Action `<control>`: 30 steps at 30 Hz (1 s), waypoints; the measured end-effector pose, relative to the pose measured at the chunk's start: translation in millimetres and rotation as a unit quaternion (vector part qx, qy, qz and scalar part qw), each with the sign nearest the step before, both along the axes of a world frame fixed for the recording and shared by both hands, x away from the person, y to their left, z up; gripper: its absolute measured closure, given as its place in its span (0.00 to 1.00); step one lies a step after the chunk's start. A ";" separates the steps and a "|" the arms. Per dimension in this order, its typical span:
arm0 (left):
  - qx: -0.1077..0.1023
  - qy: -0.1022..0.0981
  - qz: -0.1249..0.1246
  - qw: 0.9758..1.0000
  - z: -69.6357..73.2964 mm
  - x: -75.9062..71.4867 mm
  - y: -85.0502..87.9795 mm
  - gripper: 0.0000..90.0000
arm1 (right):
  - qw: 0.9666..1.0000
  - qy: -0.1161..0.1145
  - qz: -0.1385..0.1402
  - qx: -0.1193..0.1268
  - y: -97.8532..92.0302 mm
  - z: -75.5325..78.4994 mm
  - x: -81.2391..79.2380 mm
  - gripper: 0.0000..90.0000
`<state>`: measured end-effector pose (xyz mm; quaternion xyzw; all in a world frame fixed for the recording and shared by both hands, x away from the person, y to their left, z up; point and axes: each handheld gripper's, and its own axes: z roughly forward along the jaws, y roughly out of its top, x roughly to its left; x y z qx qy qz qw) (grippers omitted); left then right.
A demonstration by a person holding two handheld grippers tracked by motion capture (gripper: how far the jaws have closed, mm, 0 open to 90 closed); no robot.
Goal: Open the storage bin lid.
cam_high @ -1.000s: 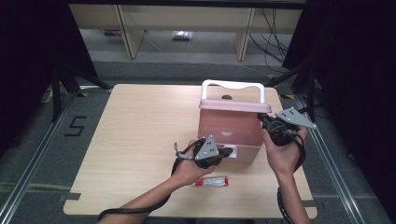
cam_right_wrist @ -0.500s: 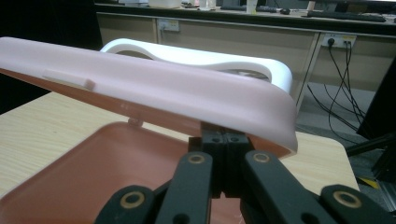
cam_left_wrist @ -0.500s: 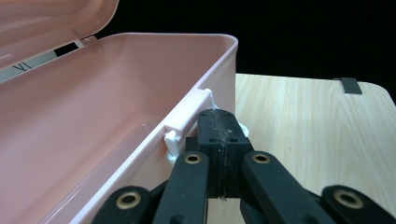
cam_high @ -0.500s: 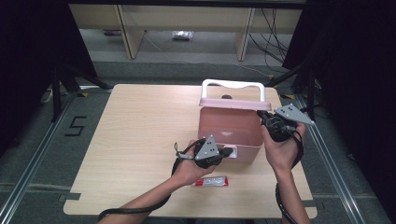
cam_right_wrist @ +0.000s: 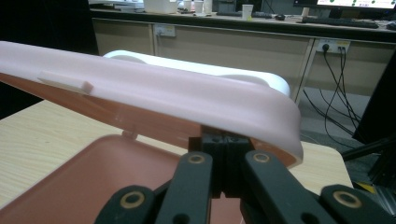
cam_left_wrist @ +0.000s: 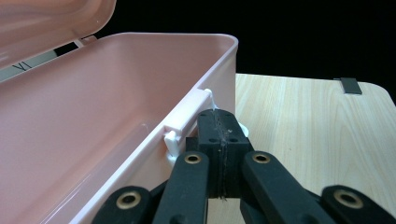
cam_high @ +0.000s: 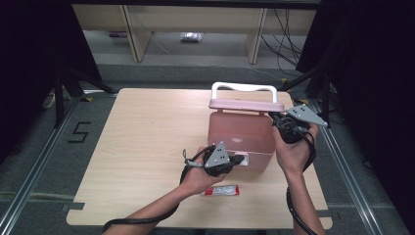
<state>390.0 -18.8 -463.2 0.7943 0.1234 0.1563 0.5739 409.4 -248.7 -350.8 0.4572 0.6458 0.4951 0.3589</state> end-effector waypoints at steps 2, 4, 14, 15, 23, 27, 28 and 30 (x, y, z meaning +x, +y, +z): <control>0.000 0.000 0.000 1.000 0.0 -0.1 0.0 0.99 | 1.000 -0.005 -0.001 -0.003 0.0 0.1 1.4 1.00; 0.001 0.000 0.000 1.000 0.1 0.2 0.1 0.99 | 1.000 0.000 -0.003 0.000 0.6 0.5 2.0 1.00; 0.002 -0.001 0.000 1.000 0.3 0.0 -0.9 0.99 | 1.000 -0.012 -0.010 -0.008 0.6 1.6 9.4 1.00; 0.002 -0.001 0.000 1.000 0.4 0.0 -1.0 0.99 | 1.000 -0.013 -0.010 -0.007 0.7 1.7 9.8 1.00; 0.002 -0.001 0.000 1.000 0.4 0.0 -1.1 0.99 | 1.000 -0.015 -0.014 -0.008 0.4 3.0 12.3 1.00; 0.003 -0.001 0.000 1.000 0.8 0.3 -1.2 0.99 | 1.000 -0.013 -0.015 -0.007 0.9 4.2 13.9 1.00; 0.002 0.000 0.000 1.000 0.7 0.3 -1.2 0.99 | 1.000 -0.016 -0.014 -0.009 0.8 4.2 14.4 1.00; 0.001 0.001 0.001 1.000 0.7 0.3 -1.4 0.99 | 1.000 -0.019 -0.015 -0.005 1.7 3.2 15.9 1.00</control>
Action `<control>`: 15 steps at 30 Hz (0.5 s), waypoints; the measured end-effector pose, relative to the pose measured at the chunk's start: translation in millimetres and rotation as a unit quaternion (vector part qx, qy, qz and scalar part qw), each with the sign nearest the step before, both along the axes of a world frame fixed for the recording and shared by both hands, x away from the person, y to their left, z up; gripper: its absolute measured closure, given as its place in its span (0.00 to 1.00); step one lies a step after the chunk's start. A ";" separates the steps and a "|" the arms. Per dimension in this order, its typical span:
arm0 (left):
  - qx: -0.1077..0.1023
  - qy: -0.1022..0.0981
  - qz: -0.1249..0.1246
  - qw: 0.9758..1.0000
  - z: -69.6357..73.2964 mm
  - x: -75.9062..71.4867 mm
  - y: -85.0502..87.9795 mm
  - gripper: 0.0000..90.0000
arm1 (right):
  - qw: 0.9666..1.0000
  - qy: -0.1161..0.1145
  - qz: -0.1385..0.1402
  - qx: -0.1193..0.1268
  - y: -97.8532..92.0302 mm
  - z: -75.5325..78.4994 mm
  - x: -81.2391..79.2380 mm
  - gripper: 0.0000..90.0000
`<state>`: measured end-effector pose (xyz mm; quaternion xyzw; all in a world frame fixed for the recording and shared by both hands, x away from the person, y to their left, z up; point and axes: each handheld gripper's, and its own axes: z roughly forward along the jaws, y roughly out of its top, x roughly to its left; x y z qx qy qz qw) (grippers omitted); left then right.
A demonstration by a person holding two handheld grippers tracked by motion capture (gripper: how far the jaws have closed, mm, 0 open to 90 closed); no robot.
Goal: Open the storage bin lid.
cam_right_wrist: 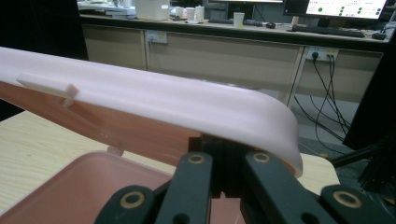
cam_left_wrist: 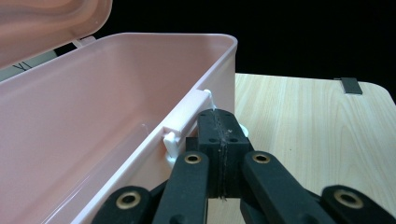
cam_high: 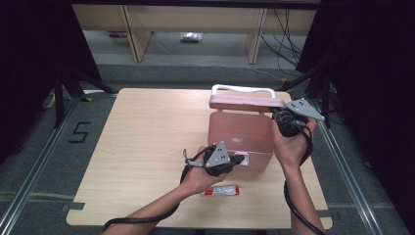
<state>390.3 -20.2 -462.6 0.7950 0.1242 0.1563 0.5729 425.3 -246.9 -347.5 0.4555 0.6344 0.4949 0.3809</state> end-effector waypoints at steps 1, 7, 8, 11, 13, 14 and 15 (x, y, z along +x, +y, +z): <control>0.001 -0.001 0.000 1.000 0.1 0.1 -0.1 0.99 | 1.000 0.002 -0.003 -0.003 -0.3 0.4 -0.4 1.00; 0.007 -0.002 -0.002 1.000 0.5 0.6 -0.1 0.99 | 1.000 -0.005 -0.008 -0.003 0.8 0.2 1.6 1.00; 0.007 -0.002 -0.002 1.000 0.6 0.7 -0.2 0.99 | 1.000 -0.005 -0.006 -0.003 1.0 0.0 2.3 1.00; 0.007 -0.002 -0.003 1.000 0.7 0.8 -0.3 0.99 | 1.000 -0.003 -0.009 -0.003 1.4 0.4 3.1 1.00; 0.008 -0.002 -0.003 1.000 0.7 0.7 -0.2 0.99 | 1.000 -0.007 -0.010 -0.007 1.3 0.8 4.4 1.00; 0.006 -0.002 -0.003 1.000 0.5 0.8 -0.3 0.99 | 1.000 -0.006 -0.013 -0.002 2.3 0.7 4.5 1.00; 0.005 -0.002 -0.003 1.000 0.4 0.8 -0.4 0.99 | 1.000 -0.009 -0.011 -0.006 1.8 1.0 5.6 1.00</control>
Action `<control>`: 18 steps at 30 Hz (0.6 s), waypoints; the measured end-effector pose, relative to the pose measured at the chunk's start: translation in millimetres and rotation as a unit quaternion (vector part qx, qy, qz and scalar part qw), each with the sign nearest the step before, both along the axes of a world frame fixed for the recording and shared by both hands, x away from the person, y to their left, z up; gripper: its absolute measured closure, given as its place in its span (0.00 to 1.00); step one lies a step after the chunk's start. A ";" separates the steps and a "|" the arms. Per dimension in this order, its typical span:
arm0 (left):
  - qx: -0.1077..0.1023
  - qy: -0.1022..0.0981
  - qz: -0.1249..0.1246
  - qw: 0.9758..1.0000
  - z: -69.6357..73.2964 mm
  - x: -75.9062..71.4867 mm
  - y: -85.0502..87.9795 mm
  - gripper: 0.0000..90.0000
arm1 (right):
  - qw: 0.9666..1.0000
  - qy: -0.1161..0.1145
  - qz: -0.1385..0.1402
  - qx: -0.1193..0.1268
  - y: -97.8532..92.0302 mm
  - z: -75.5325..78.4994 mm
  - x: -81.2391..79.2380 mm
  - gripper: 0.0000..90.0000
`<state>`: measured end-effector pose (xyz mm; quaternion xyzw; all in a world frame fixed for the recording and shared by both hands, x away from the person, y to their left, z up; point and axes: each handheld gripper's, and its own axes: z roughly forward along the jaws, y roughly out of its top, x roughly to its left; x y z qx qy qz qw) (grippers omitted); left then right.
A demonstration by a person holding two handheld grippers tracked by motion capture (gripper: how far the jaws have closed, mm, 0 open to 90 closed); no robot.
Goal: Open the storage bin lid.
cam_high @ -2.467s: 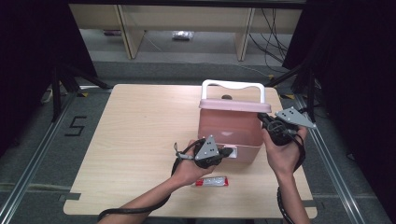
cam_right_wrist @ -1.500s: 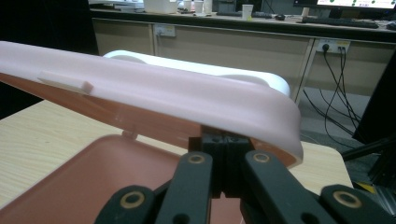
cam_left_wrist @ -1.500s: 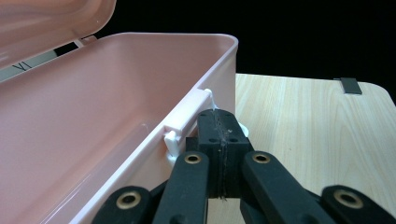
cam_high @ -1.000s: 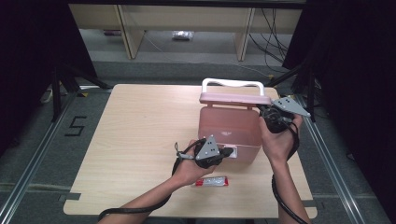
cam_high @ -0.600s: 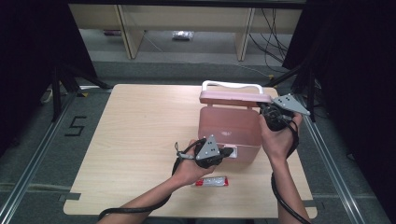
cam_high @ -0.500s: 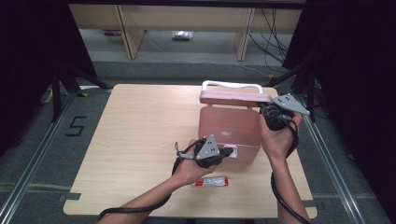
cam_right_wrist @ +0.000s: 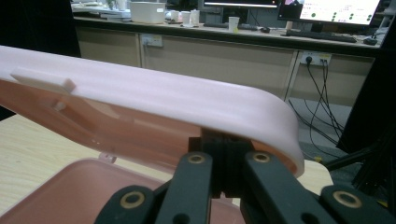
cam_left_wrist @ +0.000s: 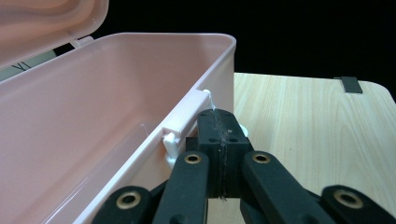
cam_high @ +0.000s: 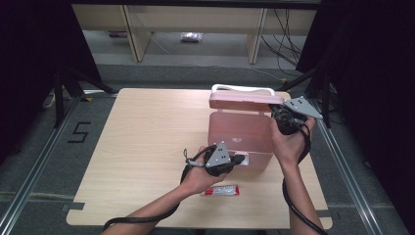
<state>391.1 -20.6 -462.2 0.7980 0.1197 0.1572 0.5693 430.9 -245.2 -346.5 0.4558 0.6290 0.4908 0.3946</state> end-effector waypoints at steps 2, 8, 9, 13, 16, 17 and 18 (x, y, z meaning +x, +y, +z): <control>0.001 0.000 0.000 1.000 0.3 0.1 -0.1 0.99 | 1.000 0.000 -0.001 0.000 0.3 0.5 0.7 1.00; 0.000 0.000 0.000 1.000 0.1 0.1 0.0 0.99 | 1.000 -0.001 -0.002 0.003 1.5 1.4 3.0 1.00; 0.001 0.000 0.000 1.000 0.3 0.1 -0.1 0.99 | 1.000 -0.004 -0.002 0.002 1.8 1.5 3.8 1.00; 0.001 0.000 0.000 1.000 0.2 0.0 -0.2 0.99 | 1.000 -0.007 -0.006 -0.001 1.7 2.1 5.2 1.00; 0.001 0.000 0.000 1.000 0.2 0.1 -0.2 0.99 | 1.000 -0.005 -0.005 0.000 1.9 2.9 6.4 1.00; 0.001 0.000 0.000 1.000 0.2 0.1 -0.2 0.99 | 1.000 -0.009 -0.007 -0.002 1.8 3.3 6.9 1.00; 0.001 0.000 0.000 1.000 0.2 0.0 -0.2 0.99 | 1.000 -0.009 -0.008 -0.002 1.9 3.6 7.0 1.00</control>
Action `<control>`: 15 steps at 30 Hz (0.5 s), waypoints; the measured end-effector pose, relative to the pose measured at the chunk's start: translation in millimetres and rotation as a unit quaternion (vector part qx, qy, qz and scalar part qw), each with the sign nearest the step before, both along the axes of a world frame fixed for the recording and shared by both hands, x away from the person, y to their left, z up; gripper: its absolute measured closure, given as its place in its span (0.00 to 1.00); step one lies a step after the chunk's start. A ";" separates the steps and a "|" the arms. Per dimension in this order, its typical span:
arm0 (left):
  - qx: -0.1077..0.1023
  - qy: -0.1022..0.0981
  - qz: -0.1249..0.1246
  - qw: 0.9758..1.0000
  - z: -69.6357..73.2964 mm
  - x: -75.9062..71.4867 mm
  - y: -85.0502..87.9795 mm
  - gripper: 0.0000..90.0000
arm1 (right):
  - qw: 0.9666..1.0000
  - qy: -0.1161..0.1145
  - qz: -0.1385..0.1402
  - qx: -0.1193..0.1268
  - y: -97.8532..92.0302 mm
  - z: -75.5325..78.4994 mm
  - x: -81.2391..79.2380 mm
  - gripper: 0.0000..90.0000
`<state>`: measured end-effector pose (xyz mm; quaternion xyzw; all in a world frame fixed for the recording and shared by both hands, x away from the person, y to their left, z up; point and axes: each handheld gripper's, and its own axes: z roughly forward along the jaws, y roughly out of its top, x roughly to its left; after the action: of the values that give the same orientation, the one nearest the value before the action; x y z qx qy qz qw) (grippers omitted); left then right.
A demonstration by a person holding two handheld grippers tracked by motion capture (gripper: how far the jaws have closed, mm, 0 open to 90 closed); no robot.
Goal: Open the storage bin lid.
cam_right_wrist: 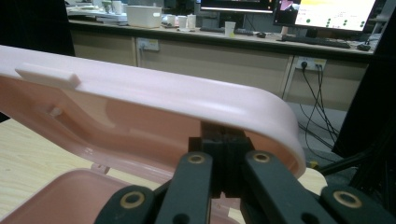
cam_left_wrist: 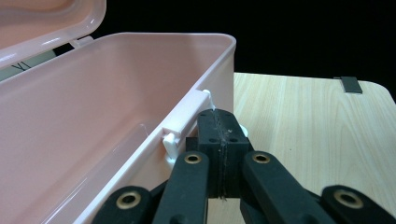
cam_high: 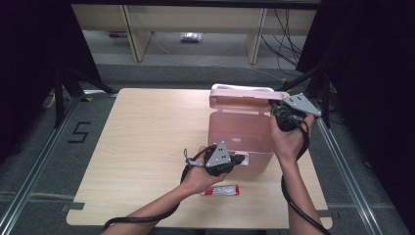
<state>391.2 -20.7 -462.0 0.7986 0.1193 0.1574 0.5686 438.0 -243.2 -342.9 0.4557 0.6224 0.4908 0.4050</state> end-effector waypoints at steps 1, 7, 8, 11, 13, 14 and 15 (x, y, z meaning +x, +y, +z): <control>0.000 0.000 0.000 1.000 0.0 0.0 0.0 0.99 | 1.000 0.006 -0.003 0.009 1.4 0.2 -0.6 1.00; -0.001 0.001 0.000 1.000 0.1 0.2 -0.1 0.99 | 1.000 0.002 -0.003 0.007 1.1 0.9 2.4 1.00; 0.000 0.000 0.000 1.000 0.1 0.2 0.0 0.99 | 1.000 0.000 0.000 0.003 0.7 1.2 3.3 1.00; -0.001 0.001 0.000 1.000 0.0 0.2 0.0 0.99 | 1.000 0.000 -0.002 -0.002 0.3 2.1 4.0 1.00; 0.000 0.000 0.000 1.000 0.1 0.3 0.0 0.99 | 1.000 -0.001 -0.002 -0.001 0.5 2.7 5.2 1.00; -0.001 0.001 0.000 1.000 0.1 0.3 -0.1 0.99 | 1.000 -0.002 -0.004 -0.001 0.6 2.8 5.5 1.00; -0.001 0.001 0.000 1.000 0.2 0.3 -0.1 0.99 | 1.000 -0.002 -0.002 -0.002 0.4 2.8 6.0 1.00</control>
<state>391.5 -20.8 -461.8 0.7982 0.1202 0.1566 0.5692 444.0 -242.8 -340.1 0.4550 0.6215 0.4897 0.4086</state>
